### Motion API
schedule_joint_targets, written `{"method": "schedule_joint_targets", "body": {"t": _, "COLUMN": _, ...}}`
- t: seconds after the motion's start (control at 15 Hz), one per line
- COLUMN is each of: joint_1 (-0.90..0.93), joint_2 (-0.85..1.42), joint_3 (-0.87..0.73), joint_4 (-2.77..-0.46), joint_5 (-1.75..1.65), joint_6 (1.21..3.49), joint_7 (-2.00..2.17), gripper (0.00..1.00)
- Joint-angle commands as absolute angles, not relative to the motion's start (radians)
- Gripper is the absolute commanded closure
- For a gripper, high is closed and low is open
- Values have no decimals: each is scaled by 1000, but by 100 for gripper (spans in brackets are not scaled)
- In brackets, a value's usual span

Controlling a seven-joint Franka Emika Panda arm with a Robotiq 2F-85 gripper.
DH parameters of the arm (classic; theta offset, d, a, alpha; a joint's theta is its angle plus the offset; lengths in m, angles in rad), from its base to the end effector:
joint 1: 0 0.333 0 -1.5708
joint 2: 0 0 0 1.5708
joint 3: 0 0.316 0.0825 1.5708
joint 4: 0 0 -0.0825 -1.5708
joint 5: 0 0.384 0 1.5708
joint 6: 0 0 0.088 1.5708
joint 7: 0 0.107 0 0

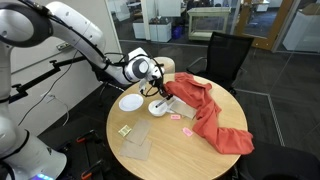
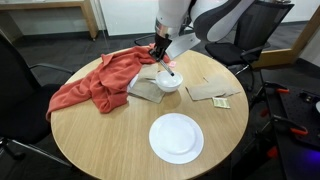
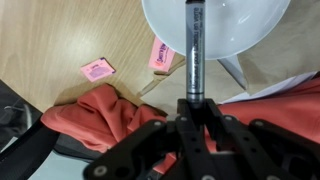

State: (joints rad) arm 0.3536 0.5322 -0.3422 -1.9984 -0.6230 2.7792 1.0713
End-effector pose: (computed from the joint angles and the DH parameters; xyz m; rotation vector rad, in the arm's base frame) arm 0.6257 0.0421 0.2227 2.7404 -0.5991 0.6125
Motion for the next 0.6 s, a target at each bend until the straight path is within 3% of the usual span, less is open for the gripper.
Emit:
{"method": "schedule_joint_targets", "body": {"t": 0.0, "joint_1": 371, "joint_2": 575, "joint_3": -356, "joint_4": -1960, "joint_5": -646, "joint_6": 2786, "joint_7": 1119, "gripper": 95}}
{"method": "schedule_joint_targets", "body": {"t": 0.53, "joint_1": 378, "joint_2": 610, "joint_3": -345, "joint_4": -1950, "joint_5": -628, "joint_6": 2788, "joint_7": 1108, "gripper": 95}}
